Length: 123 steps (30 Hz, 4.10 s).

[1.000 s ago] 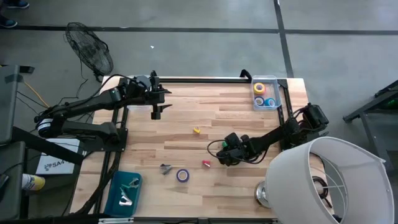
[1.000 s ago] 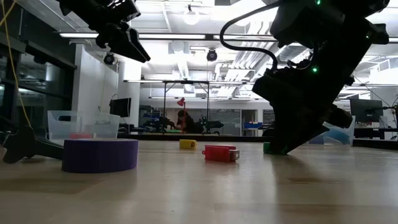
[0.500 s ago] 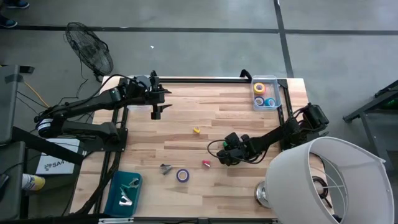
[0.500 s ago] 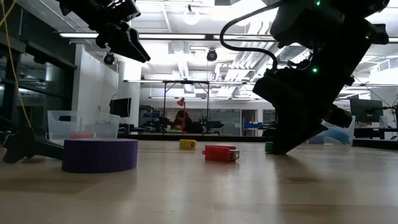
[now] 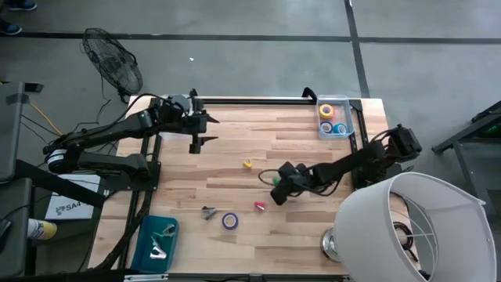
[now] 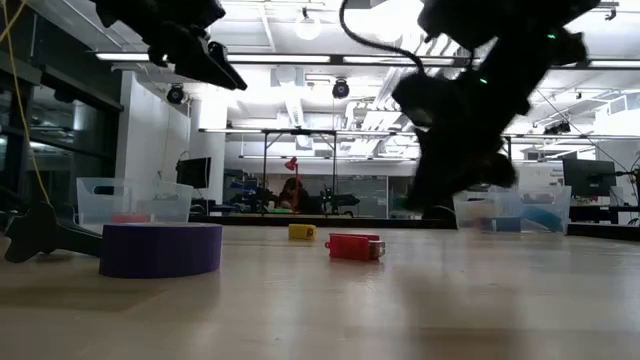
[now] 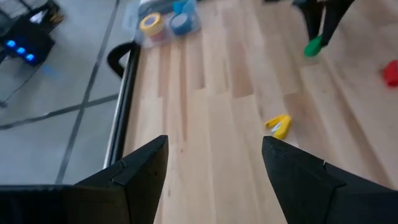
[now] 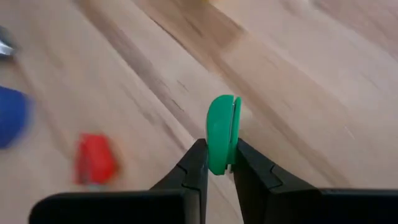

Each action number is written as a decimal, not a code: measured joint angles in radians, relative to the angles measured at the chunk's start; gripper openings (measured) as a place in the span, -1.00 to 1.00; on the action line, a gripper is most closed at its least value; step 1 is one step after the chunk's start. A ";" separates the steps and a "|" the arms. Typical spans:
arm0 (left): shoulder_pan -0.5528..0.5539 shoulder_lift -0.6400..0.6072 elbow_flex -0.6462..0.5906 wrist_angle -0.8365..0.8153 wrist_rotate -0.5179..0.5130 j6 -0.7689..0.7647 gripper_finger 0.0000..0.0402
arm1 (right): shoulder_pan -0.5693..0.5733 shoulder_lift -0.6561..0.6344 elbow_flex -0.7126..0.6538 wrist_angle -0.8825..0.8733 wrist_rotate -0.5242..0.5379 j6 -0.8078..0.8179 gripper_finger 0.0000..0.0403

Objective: Pick and place Stapler, Stapler remover, tape
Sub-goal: Put the green stapler into the left transparent bin

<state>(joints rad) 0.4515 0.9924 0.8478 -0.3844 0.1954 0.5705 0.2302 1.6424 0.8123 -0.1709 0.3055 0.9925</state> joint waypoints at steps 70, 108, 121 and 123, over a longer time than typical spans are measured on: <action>0.000 0.056 0.000 0.898 0.319 -0.681 0.28 | -0.415 -0.049 0.354 0.883 -0.386 -1.051 -0.78; 0.000 0.162 0.000 1.057 0.311 -0.733 0.28 | -0.421 -0.030 0.354 0.892 -0.380 -1.035 -0.78; 0.000 0.226 0.049 1.100 0.343 -0.750 0.25 | -0.422 -0.030 0.354 0.885 -0.380 -1.035 -0.78; 0.000 0.225 0.050 1.097 0.349 -0.742 0.19 | -0.422 -0.030 0.354 0.885 -0.379 -1.035 -0.78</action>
<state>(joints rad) 0.4511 1.2179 0.8974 0.7121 0.5445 -0.1720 -0.1913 1.6120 1.1667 0.7139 -0.0731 -0.0422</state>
